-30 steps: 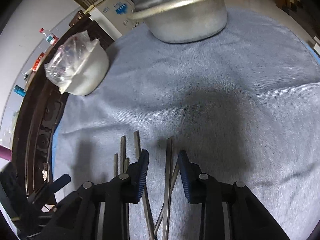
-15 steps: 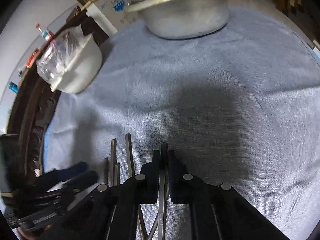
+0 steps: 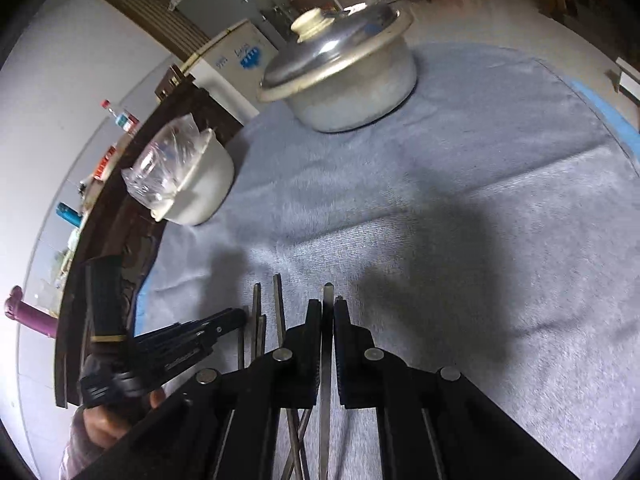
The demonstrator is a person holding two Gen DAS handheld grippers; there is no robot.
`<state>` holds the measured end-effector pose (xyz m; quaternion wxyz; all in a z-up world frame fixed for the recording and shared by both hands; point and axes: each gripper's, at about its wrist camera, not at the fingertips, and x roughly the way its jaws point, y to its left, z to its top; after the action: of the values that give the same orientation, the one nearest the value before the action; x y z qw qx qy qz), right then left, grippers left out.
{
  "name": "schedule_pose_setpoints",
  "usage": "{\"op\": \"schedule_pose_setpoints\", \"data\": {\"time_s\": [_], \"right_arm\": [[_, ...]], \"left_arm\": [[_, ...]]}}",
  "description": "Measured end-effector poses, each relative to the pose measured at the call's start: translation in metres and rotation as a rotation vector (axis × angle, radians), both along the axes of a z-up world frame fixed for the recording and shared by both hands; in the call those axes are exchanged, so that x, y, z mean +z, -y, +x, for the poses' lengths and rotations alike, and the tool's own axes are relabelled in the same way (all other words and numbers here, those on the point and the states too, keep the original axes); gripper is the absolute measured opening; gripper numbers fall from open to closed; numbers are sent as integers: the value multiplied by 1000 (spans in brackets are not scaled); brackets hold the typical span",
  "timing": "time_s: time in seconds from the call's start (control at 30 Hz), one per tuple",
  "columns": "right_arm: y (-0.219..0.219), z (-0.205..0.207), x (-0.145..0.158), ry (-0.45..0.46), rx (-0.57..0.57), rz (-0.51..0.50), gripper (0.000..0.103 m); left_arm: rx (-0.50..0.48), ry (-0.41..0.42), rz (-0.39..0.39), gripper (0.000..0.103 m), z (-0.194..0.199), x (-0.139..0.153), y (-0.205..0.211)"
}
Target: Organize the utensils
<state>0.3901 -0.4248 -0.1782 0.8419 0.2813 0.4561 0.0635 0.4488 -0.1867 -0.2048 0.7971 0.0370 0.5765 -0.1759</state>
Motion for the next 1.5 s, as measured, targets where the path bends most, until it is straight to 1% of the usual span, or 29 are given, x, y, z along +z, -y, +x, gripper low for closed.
{"op": "schedule_pose_setpoints", "data": {"time_s": [0.1,0.2,0.3,0.4,0.5,0.53,0.6,0.63,0.73,0.83,0.97,1.13,1.27,1.4,1.5], "right_arm": [[1,-7,3,13,-8,-4,7],[1,-16,11,38,-7,-10,7],[1,-30,27,87,-10,-21,7],[-2,-49,46,144,-18,-40,7],[-8,-70,63,200,-26,-65,7],[-11,-80,71,225,-31,-78,7],[-18,-101,83,271,-45,-98,7],[-21,-109,87,290,-54,-111,7],[-33,-140,102,354,-88,-178,7],[-44,-170,113,408,-131,-229,7],[-57,-210,128,485,-191,-294,7],[-71,-250,147,567,-247,-350,7],[-79,-274,159,609,-275,-370,7],[-84,-299,177,665,-299,-371,7],[-90,-316,194,716,-304,-375,7]], "left_arm": [[-24,19,27,6,-2,0,2],[-20,32,20,5,-7,1,-3],[-7,71,-18,5,-16,13,-18],[0,143,-70,5,-35,40,-33],[8,223,-116,5,-58,71,-48],[8,266,-127,5,-71,85,-54],[9,319,-141,5,-87,102,-58],[9,357,-152,5,-101,114,-64],[17,449,-177,5,-137,141,-80],[30,543,-197,5,-173,158,-88],[55,638,-227,5,-215,174,-100],[120,733,-273,4,-260,189,-118],[151,774,-315,4,-287,205,-131],[152,847,-344,4,-312,229,-140],[135,878,-364,4,-327,246,-142]]}}
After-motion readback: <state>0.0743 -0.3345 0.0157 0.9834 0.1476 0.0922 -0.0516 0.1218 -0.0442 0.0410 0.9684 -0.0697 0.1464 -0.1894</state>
